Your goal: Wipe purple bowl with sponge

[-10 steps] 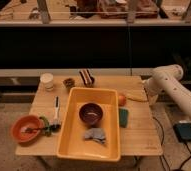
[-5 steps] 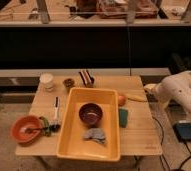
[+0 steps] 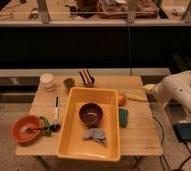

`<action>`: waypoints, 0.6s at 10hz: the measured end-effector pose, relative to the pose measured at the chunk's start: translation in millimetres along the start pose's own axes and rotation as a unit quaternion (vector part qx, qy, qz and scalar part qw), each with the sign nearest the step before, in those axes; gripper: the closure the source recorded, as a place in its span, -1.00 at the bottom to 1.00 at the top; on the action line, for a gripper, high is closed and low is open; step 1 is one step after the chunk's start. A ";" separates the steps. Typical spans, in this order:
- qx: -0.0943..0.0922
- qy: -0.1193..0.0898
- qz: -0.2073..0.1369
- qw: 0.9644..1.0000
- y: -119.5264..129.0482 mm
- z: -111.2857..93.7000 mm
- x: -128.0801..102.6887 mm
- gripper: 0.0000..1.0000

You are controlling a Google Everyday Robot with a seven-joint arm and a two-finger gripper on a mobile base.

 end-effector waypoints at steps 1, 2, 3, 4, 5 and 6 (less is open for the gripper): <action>0.010 -0.025 -0.060 0.998 -3.1 -0.6 -15.6 -0.60; 0.015 -0.043 -0.129 0.991 1.0 -1.5 -33.0 -0.60; 0.020 -0.054 -0.175 0.983 2.1 -2.7 -45.1 -0.60; 0.024 -0.063 -0.214 0.975 0.9 -2.5 -56.6 -0.60; 0.027 -0.070 -0.241 0.968 2.3 -2.7 -64.5 -0.60; 0.028 -0.073 -0.259 0.963 3.5 -3.7 -69.1 -0.60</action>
